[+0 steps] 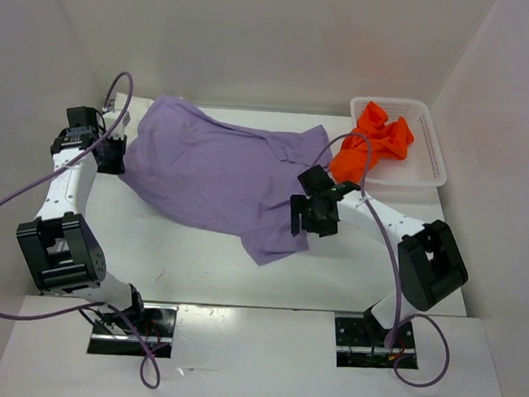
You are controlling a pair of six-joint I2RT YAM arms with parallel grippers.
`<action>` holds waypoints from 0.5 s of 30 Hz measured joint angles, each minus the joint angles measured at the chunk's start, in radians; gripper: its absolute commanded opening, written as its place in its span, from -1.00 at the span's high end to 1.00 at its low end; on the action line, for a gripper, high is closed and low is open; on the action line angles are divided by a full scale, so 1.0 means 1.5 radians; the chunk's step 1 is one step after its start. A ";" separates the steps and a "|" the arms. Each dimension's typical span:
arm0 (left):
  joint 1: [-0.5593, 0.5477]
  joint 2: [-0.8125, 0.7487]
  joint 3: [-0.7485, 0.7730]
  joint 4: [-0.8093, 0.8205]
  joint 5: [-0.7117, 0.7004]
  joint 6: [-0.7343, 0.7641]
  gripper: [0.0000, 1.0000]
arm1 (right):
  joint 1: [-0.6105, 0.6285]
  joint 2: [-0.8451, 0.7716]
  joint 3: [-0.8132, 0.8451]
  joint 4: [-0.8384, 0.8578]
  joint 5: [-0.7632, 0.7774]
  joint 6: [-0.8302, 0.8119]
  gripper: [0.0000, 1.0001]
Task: Fold and stack the t-shirts
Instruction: Flatten out the tshirt
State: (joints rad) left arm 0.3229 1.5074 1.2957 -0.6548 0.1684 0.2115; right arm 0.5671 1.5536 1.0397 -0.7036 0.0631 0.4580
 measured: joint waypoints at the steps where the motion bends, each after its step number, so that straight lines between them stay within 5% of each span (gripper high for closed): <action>1: 0.000 -0.001 0.000 0.000 -0.001 0.000 1.00 | 0.000 0.004 -0.010 0.011 -0.007 0.003 -0.63; 6: 0.000 -0.008 0.000 -0.001 -0.007 0.002 1.00 | 0.000 0.052 -0.035 0.023 -0.027 0.015 -0.57; 9: 0.000 -0.015 0.000 -0.001 -0.009 0.004 1.00 | 0.000 0.098 -0.027 0.023 -0.038 0.014 -0.04; 10: 0.000 -0.017 0.000 -0.001 -0.010 0.005 1.00 | 0.000 0.098 -0.028 0.033 -0.046 0.015 0.48; 12: 0.000 -0.021 0.000 -0.002 -0.010 0.012 1.00 | 0.000 0.104 -0.029 0.051 -0.071 0.015 0.93; 15: 0.000 -0.023 0.000 -0.002 -0.010 0.014 1.00 | 0.000 0.105 -0.028 0.064 -0.094 0.017 1.00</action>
State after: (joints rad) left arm 0.3229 1.4734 1.2953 -0.6582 0.1539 0.2333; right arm 0.5667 1.7107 0.9977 -0.6075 -0.0776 0.4831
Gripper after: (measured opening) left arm 0.008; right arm 0.021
